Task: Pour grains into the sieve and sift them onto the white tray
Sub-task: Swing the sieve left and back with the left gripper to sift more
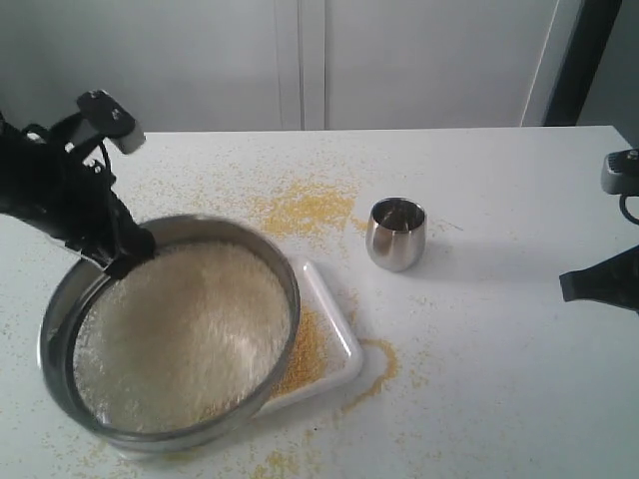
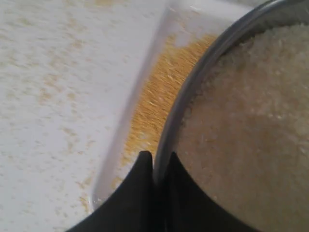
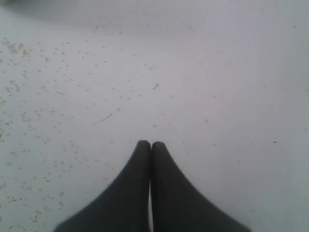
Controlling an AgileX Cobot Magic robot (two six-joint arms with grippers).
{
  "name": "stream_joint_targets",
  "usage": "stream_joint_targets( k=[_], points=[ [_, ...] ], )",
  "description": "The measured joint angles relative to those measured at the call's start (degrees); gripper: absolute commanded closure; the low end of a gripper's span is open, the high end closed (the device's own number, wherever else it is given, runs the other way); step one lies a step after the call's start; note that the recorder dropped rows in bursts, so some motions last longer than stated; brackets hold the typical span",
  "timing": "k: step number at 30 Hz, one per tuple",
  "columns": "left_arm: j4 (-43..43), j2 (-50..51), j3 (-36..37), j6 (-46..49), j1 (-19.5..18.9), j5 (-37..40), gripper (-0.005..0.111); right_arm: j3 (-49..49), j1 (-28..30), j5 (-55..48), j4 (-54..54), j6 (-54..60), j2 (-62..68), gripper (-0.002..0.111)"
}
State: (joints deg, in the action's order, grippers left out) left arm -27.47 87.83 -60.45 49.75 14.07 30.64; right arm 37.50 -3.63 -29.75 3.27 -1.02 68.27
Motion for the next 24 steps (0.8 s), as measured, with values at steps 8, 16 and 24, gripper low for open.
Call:
stream_joint_targets(
  k=[8, 16, 24],
  points=[
    [-0.2, 0.0, -0.37, -11.88, -3.22, -0.57, 0.107, 0.0, 0.0, 0.0, 0.0, 0.0, 0.0, 0.108],
    [1.92, 0.0, 1.04, -18.09, -3.74, -0.85, 0.107, 0.0, 0.0, 0.0, 0.0, 0.0, 0.0, 0.108],
    [1.35, 0.0, 0.56, -2.98, -3.53, 3.94, 0.107, 0.0, 0.0, 0.0, 0.0, 0.0, 0.0, 0.108]
  ],
)
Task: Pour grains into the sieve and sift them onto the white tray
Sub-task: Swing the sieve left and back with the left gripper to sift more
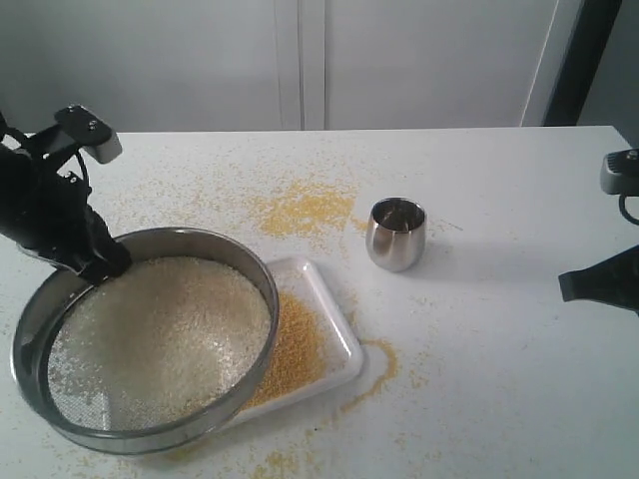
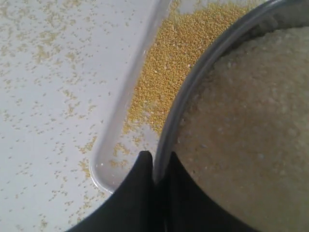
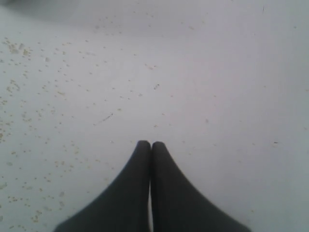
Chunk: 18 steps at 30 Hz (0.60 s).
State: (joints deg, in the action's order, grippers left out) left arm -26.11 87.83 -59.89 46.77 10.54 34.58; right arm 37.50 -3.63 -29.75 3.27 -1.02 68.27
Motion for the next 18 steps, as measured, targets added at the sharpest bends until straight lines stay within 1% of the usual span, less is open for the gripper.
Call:
stream_joint_targets(
  k=[3, 4, 5, 7, 9, 10, 12, 14, 15, 16, 17, 18],
  points=[
    [0.32, 0.0, 0.0, -12.18, -0.01, -3.28, 0.107, 0.0, 0.0, 0.0, 0.0, 0.0, 0.0, 0.108],
    [-0.19, 0.0, 0.0, -15.33, 0.24, -4.24, 0.107, 0.0, 0.0, 0.0, 0.0, 0.0, 0.0, 0.108],
    [-0.67, 0.0, 0.0, -16.07, 0.55, -4.75, 0.107, 0.0, 0.0, 0.0, 0.0, 0.0, 0.0, 0.108],
    [-0.97, 0.0, -0.12, -11.36, 1.83, -3.55, 0.107, 0.0, 0.0, 0.0, 0.0, 0.0, 0.0, 0.108],
    [-0.51, 0.0, -0.12, -5.02, 3.02, 0.05, 0.107, 0.0, 0.0, 0.0, 0.0, 0.0, 0.0, 0.108],
    [0.76, 0.0, 0.0, -4.36, 3.48, 1.23, 0.107, 0.0, 0.0, 0.0, 0.0, 0.0, 0.0, 0.108],
    [4.84, 0.0, 0.24, -11.29, 3.3, -0.1, 0.107, 0.0, 0.0, 0.0, 0.0, 0.0, 0.0, 0.108],
    [7.57, 0.0, 0.24, -22.31, 1.83, -3.99, 0.107, 0.0, 0.0, 0.0, 0.0, 0.0, 0.0, 0.108],
    [7.4, 0.0, 0.11, -23.59, 1.32, -5.94, 0.107, 0.0, 0.0, 0.0, 0.0, 0.0, 0.0, 0.108],
    [6.68, -0.1, -0.12, -19.88, 1.76, -6.06, 0.107, 0.0, 0.0, 0.0, 0.0, 0.0, 0.0, 0.108],
    [5.14, -0.1, -0.12, -11.46, 3.58, -3.92, 0.107, 0.0, 0.0, 0.0, 0.0, 0.0, 0.0, 0.108],
    [4.85, -0.1, -0.12, -9.04, 4.54, -2.43, 0.107, 0.0, 0.0, 0.0, 0.0, 0.0, 0.0, 0.108]
  ],
)
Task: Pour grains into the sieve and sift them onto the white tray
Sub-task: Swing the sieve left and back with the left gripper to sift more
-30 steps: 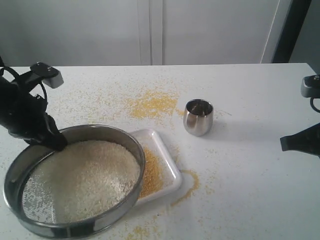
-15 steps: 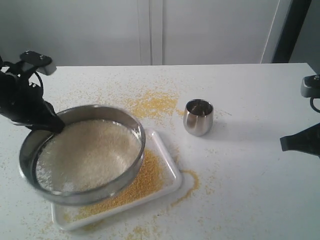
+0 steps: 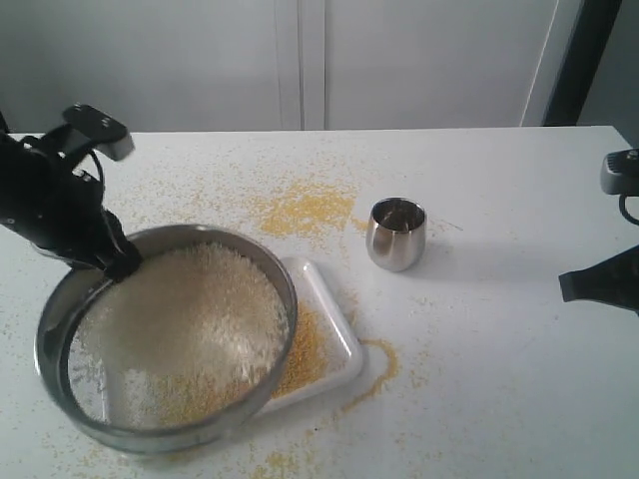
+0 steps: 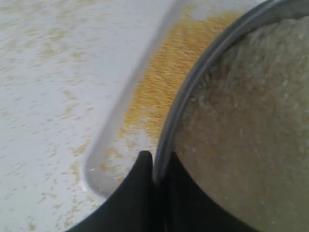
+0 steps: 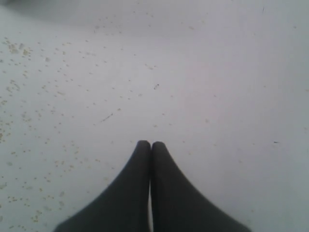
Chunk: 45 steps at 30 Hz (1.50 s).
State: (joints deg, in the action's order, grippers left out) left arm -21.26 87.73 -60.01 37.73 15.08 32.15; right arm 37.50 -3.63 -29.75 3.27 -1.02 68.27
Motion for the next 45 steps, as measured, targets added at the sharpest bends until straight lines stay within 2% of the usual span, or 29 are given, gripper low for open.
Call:
stream_joint_targets(
  k=[2, 3, 4, 7, 8, 10, 11, 14, 15, 17, 18, 21, 23, 25, 27, 29, 32, 33, 35, 38, 42, 45],
  points=[
    [0.23, 0.11, 0.34, -5.29, 0.15, -1.34, 0.107, 0.0, 0.0, 0.0, 0.0, 0.0, 0.0, 0.108],
    [0.46, 0.33, 0.34, -12.02, -1.19, -4.53, 0.107, 0.0, 0.0, 0.0, 0.0, 0.0, 0.0, 0.108],
    [-0.19, 0.42, 0.34, -12.18, -1.58, -5.7, 0.107, 0.0, 0.0, 0.0, 0.0, 0.0, 0.0, 0.108],
    [-2.79, 0.06, 0.11, 3.54, 1.05, 1.54, 0.107, 0.0, 0.0, 0.0, 0.0, 0.0, 0.0, 0.108],
    [-1.53, 0.06, 0.34, 1.24, 1.51, 1.9, 0.107, 0.0, 0.0, 0.0, 0.0, 0.0, 0.0, 0.108],
    [3.71, 0.62, 0.37, -16.05, 0.17, -3.28, 0.107, 0.0, 0.0, 0.0, 0.0, 0.0, 0.0, 0.108],
    [5.15, 0.76, 0.24, -19.34, -0.53, -4.79, 0.107, 0.0, 0.0, 0.0, 0.0, 0.0, 0.0, 0.108],
    [4.58, 0.23, -0.2, -4.3, 2.16, 2.29, 0.107, 0.0, 0.0, 0.11, 0.0, 0.0, 0.0, 0.108],
    [5.37, 0.19, -0.08, -6.58, 2.3, 2.3, 0.107, 0.0, 0.0, 0.11, 0.0, 0.0, 0.0, 0.108],
    [8.13, 0.19, 0.01, -21.4, 0.74, -2.35, 0.107, 0.0, 0.0, 0.11, 0.0, -0.68, 0.0, 0.108],
    [7.93, 0.19, -0.22, -22.16, 0.31, -3.62, 0.107, 0.0, 0.0, 0.11, 0.0, -0.93, 0.0, 0.108],
    [2.82, -0.26, -0.5, -5.08, 3.13, 0.45, 0.107, 0.0, 0.0, 0.11, 0.0, -1.1, 0.0, 0.108],
    [3.12, -0.15, -0.28, -8.01, 3.41, -0.44, 0.107, 0.0, 0.0, 0.11, 0.0, -1.2, 0.0, 0.108],
    [5.16, 0.03, -0.28, -17.84, 2.0, -3.82, 0.107, 0.0, 0.0, 0.11, -0.11, -1.2, 0.0, 0.108],
    [7.14, 0.09, -0.42, -22.45, 0.47, -6.31, 0.107, 0.0, 0.0, 0.11, -0.22, -1.2, 0.0, 0.108],
    [7.15, -0.17, -0.49, -18.27, 0.64, -5.16, 0.107, 0.0, 0.0, 0.11, -0.22, -1.2, 0.0, 0.108],
    [2.5, -0.76, -0.38, -5.48, 3.13, -0.52, 0.107, 0.0, 0.0, 0.11, -0.22, -1.2, 0.0, 0.108],
    [1.74, -0.8, -0.27, -4.53, 3.58, -0.41, 0.107, 0.0, 0.0, 0.11, -0.22, -1.2, 0.0, 0.108],
    [1.49, -0.69, -0.28, -8.85, 3.19, -2.99, 0.107, 0.0, 0.0, 0.11, -0.22, -1.2, 0.0, 0.108],
    [1.72, -0.31, -0.28, -14.93, 0.05, -7.84, 0.107, 0.0, 0.0, 0.11, -0.22, -1.2, 0.0, 0.108],
    [1.72, -2.23, 1.84, -10.16, -1.24, -9.74, 0.107, 0.0, 0.0, 0.11, -0.35, -1.2, 0.0, 0.108],
    [-2.67, -4.08, 5.7, -8.17, -1.54, -12.3, 0.107, 0.0, 0.0, 0.11, -0.35, -1.31, 0.0, 0.108]
  ],
)
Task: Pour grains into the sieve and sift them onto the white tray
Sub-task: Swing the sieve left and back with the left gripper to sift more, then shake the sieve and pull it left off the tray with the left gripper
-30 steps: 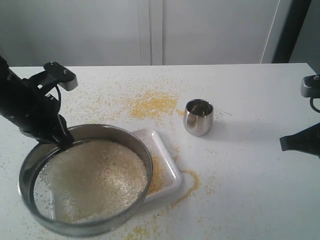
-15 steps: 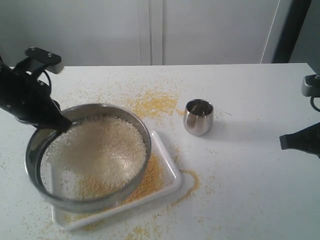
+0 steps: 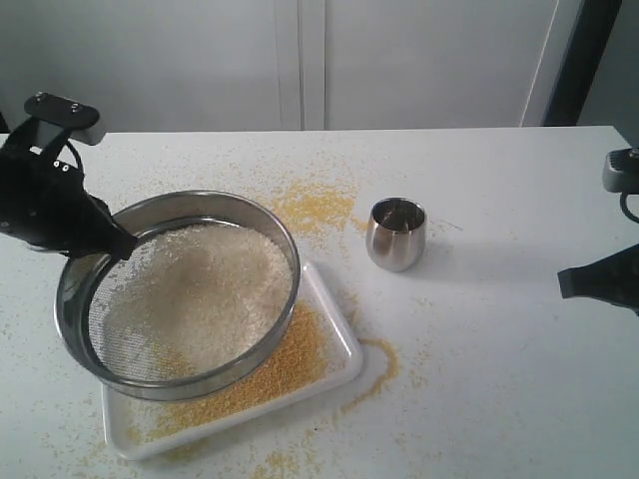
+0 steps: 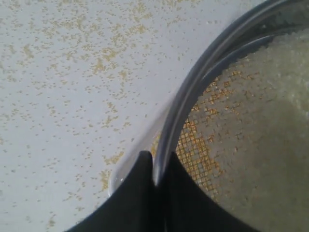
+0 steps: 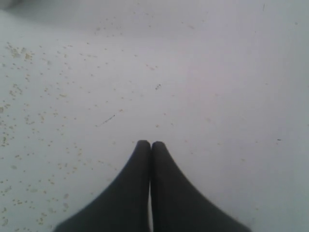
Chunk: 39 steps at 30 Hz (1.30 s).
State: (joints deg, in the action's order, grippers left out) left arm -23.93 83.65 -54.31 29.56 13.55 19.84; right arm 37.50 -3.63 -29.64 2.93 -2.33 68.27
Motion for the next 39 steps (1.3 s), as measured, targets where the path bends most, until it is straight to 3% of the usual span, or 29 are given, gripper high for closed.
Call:
stream_joint_targets(
  k=[6, 9, 13, 17, 21, 23, 25, 29, 33, 35, 39],
  points=[
    [-14.64, -0.14, 3.64, 7.65, 1.24, -6.16, 0.107, 0.0, 0.0, 0.0, 0.0, 0.0, 0.0, 0.108],
    [-16.02, -1.26, 5.24, 13.19, 1.7, -6.55, 0.107, 0.0, 0.0, 0.0, 0.0, 0.0, 0.0, 0.108],
    [-16.95, -1.97, 8.48, 11.24, -2.36, -11.52, 0.107, 0.0, 0.0, 0.0, 0.0, 0.0, 0.0, 0.108],
    [-18.22, -2.61, 8.6, 17.68, 1.84, -5.22, 0.107, 0.0, 0.0, 0.0, 0.0, 0.0, 0.0, 0.108],
    [-18.44, -2.3, 7.69, 12.84, -5.87, -7.9, 0.107, 0.0, 0.0, 0.0, -0.1, 0.0, 0.0, 0.108],
    [-19.24, -2.3, 7.57, 15.03, -1.89, -3.86, 0.107, 0.0, 0.0, 0.0, -0.1, 0.0, 0.0, 0.108],
    [-19.33, -2.17, 7.68, 15.87, -0.43, -1.3, 0.107, 0.0, 0.0, 0.0, -0.1, 0.0, 0.0, 0.108],
    [-19.14, -1.17, 5.63, 13.47, -6.95, -0.32, 0.107, 0.0, 0.0, 0.0, -0.1, 0.0, 0.0, 0.108],
    [-18.83, -1.29, 5.94, 14.96, -2.36, 9.07, 0.107, 0.0, 0.0, 0.0, -0.1, 0.0, 0.0, 0.108],
    [-16.49, -1.37, 6.07, 13.73, -1.41, 8.68, 0.107, 0.0, 0.0, 0.0, -0.1, 0.0, 0.0, 0.108],
    [-11.45, -0.12, 3.63, 7.67, -6.02, 4.15, 0.107, 0.0, 0.0, 0.0, -0.1, 0.0, 0.0, 0.108]
  ],
)
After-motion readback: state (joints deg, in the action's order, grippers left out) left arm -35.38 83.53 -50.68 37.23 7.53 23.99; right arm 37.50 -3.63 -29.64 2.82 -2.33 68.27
